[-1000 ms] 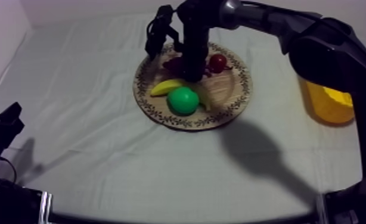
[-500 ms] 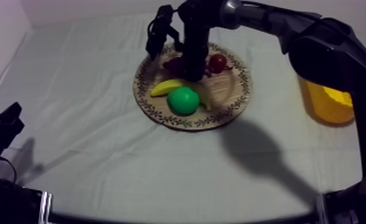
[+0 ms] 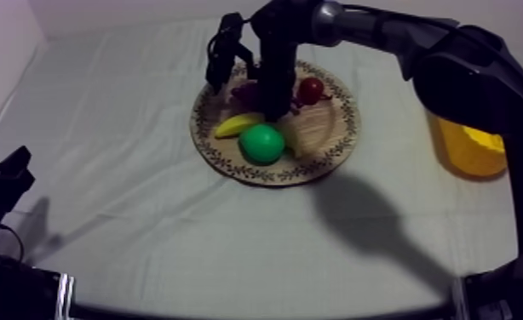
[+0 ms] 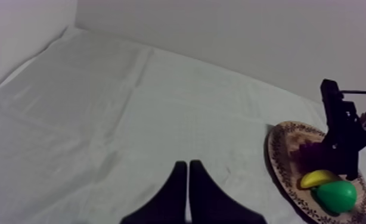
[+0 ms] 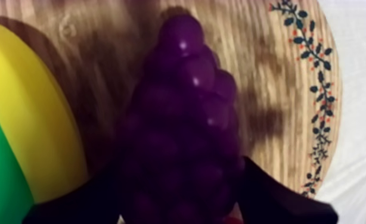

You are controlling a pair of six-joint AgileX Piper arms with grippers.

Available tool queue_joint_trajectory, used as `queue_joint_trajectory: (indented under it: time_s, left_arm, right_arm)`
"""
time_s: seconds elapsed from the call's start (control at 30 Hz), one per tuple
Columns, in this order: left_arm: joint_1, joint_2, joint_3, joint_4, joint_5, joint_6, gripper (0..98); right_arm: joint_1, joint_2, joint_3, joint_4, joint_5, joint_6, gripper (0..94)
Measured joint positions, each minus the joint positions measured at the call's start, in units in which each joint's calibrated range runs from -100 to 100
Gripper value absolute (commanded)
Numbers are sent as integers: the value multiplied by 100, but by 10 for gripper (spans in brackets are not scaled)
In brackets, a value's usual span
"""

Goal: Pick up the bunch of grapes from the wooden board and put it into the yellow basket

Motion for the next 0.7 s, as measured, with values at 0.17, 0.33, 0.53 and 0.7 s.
queue_joint_trajectory:
  time_s: [0.17, 0.33, 0.53, 0.7]
  left_arm:
    - [0, 0, 0, 0, 0, 0, 1]
    - [0, 0, 0, 0, 0, 0, 1]
    - [0, 0, 0, 0, 0, 0, 1]
    - [0, 0, 0, 0, 0, 3, 1]
  right_arm:
    - [58, -112, 198, -51, -495, -23, 484]
    - [113, -193, 200, -96, -543, -48, 483]
    - [216, -590, 375, -77, -384, -107, 487]
    - [367, -1115, 479, -245, -309, -107, 483]
